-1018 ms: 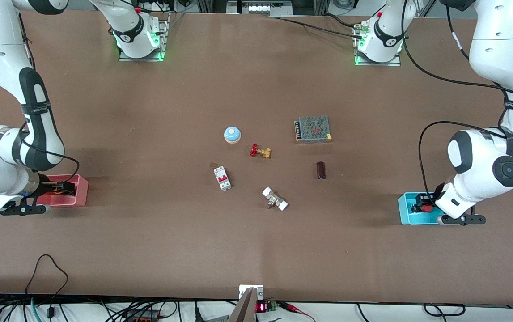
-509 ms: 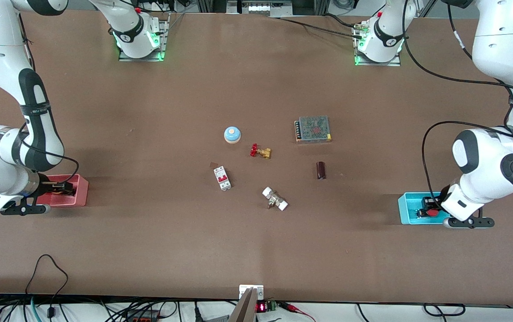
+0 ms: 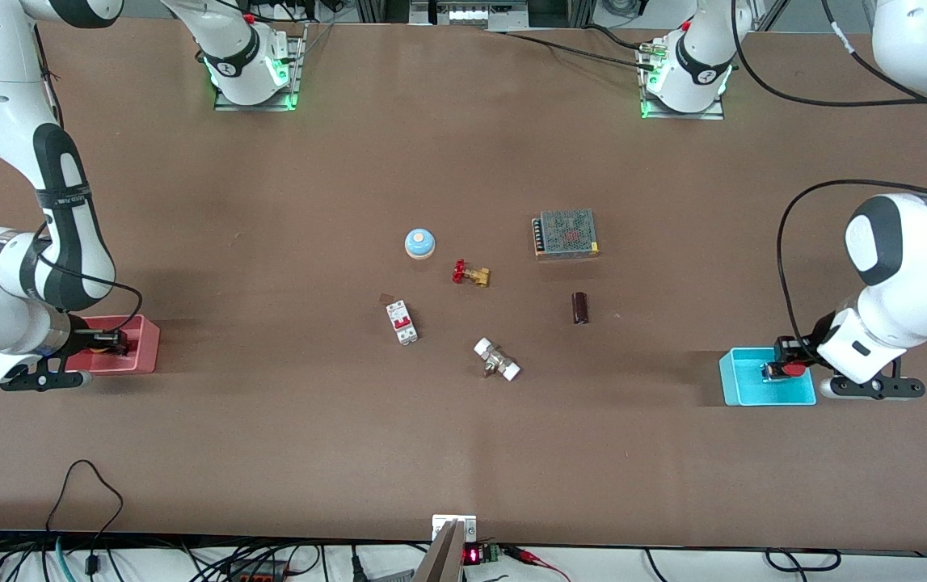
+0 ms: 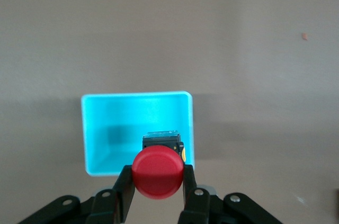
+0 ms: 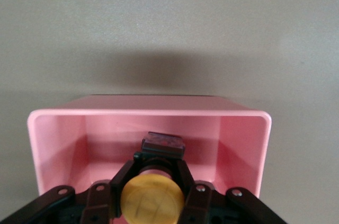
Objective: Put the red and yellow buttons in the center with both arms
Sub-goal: 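Lift the yellow button with the right gripper while the left gripper lifts the red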
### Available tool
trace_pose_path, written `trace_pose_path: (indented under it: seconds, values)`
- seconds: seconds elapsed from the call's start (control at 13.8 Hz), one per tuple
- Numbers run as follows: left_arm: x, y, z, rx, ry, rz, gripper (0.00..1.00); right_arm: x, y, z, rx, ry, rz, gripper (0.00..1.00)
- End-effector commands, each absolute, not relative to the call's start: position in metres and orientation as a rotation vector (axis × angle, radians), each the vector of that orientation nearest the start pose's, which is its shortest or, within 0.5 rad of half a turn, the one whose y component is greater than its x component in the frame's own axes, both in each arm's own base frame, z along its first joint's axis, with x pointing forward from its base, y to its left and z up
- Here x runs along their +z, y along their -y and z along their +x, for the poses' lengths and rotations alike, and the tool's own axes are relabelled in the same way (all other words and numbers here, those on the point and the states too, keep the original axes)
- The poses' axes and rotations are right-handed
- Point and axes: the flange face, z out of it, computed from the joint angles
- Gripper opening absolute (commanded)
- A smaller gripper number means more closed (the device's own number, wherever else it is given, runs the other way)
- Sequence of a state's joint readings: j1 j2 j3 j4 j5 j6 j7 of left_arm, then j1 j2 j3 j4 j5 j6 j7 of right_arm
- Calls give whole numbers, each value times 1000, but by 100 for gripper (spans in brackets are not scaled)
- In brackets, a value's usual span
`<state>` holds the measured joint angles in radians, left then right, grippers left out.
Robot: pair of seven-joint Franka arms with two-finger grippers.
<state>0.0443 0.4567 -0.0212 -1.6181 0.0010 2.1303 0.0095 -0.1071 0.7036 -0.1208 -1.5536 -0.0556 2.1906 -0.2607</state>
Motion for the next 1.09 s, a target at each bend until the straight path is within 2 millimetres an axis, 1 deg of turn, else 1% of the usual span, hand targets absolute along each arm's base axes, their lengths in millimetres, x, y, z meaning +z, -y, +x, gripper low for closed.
trace_pose_path:
  seconds: [0.0,0.07,0.15,0.22,0.29,0.36,0.44,0.51,0.58,0.65,0.73,0.8,0.87,0.95,1.02]
  values:
    - [371,37,671,-27,86,-3157,22,301,142,680,133,226,-3205,32]
    - [370,59,669,-26,120,-3157,22,323,128,680,124,251,-3196,32]
    - [367,82,666,-15,144,-3156,22,349,105,683,95,293,-3180,32]
    - [362,99,663,-5,164,-3154,22,366,88,684,76,325,-3168,32]
    - [356,115,659,1,172,-3155,22,376,63,687,56,370,-3139,32]
    - [348,127,657,4,180,-3154,22,378,45,689,38,378,-3097,32]
    - [339,138,655,3,171,-3158,23,375,25,690,26,367,-3033,32]
    - [317,159,652,-38,143,-3170,24,370,-15,691,26,402,-2970,32]
    - [301,168,648,-64,125,-3176,24,358,-42,691,54,399,-2968,32]
    - [287,180,642,-86,96,-3189,24,346,-64,690,87,351,-2984,32]
    - [274,187,638,-99,83,-3199,24,334,-94,687,116,338,-2991,32]
    - [266,190,637,-94,78,-3201,25,325,-116,686,112,346,-2993,32]
    - [260,193,635,-81,69,-3201,25,312,-125,686,109,324,-2998,32]
    - [252,198,633,-65,57,-3198,25,302,-131,685,120,280,-3004,32]
    - [247,200,632,-52,52,-3196,25,292,-144,683,137,254,-3010,32]
